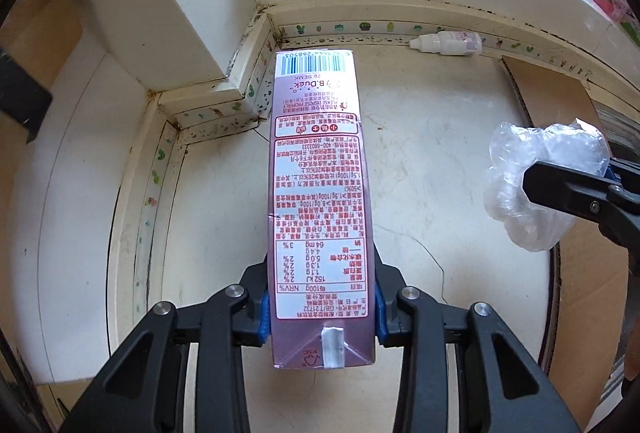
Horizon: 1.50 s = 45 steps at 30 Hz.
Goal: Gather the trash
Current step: 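Grasp the clear plastic bag with the right tool while the left tool grasps the juice box, then carry the juice box and plastic bag down over the black trash bin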
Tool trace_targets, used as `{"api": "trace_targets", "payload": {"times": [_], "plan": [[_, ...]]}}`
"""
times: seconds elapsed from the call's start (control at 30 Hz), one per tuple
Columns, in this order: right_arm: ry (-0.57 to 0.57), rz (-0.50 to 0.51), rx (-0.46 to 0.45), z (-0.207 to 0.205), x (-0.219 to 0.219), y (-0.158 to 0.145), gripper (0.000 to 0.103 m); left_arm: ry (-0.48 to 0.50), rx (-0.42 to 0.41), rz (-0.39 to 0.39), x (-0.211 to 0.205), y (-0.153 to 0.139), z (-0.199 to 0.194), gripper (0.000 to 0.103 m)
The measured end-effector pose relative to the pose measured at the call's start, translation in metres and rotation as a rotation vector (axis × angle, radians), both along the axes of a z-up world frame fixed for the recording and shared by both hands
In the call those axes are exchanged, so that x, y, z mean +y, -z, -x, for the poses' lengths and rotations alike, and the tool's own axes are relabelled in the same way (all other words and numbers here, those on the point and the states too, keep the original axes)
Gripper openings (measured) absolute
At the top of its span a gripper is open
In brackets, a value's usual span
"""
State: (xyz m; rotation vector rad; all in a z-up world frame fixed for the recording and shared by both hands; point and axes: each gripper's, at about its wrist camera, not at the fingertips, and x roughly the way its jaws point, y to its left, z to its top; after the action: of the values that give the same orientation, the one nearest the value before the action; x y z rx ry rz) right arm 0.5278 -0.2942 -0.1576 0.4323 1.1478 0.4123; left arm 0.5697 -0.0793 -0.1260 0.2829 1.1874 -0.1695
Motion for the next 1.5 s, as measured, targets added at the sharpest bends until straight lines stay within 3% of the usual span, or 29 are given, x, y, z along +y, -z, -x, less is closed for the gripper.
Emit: {"api": "trace_targets", "payload": {"times": [0.4,0.67,0.83,1.07,1.23,1.5], "plan": [[0.021,-0.107,-0.046,0.13,0.015,-0.071,0.03,0.067,-0.056,0.073,0.005,-0.068,0.167,0.035],[-0.019,-0.098,-0.108,0.235,0.056,-0.121,0.03,0.107,-0.082,0.116,0.02,-0.088,0.287,0.035],[-0.041,-0.086,-0.127,0.299,0.082,-0.133,0.03,0.12,-0.086,0.164,0.04,-0.093,0.361,0.035],[-0.078,-0.017,-0.109,0.386,0.121,-0.118,0.03,0.105,-0.061,0.248,0.074,-0.074,0.443,0.035],[-0.098,0.023,-0.049,0.432,0.136,-0.093,0.03,0.066,-0.03,0.256,0.089,-0.044,0.487,0.035],[-0.101,0.07,0.079,0.469,0.138,-0.038,0.03,0.014,0.065,0.271,0.087,0.016,0.514,0.035]]}}
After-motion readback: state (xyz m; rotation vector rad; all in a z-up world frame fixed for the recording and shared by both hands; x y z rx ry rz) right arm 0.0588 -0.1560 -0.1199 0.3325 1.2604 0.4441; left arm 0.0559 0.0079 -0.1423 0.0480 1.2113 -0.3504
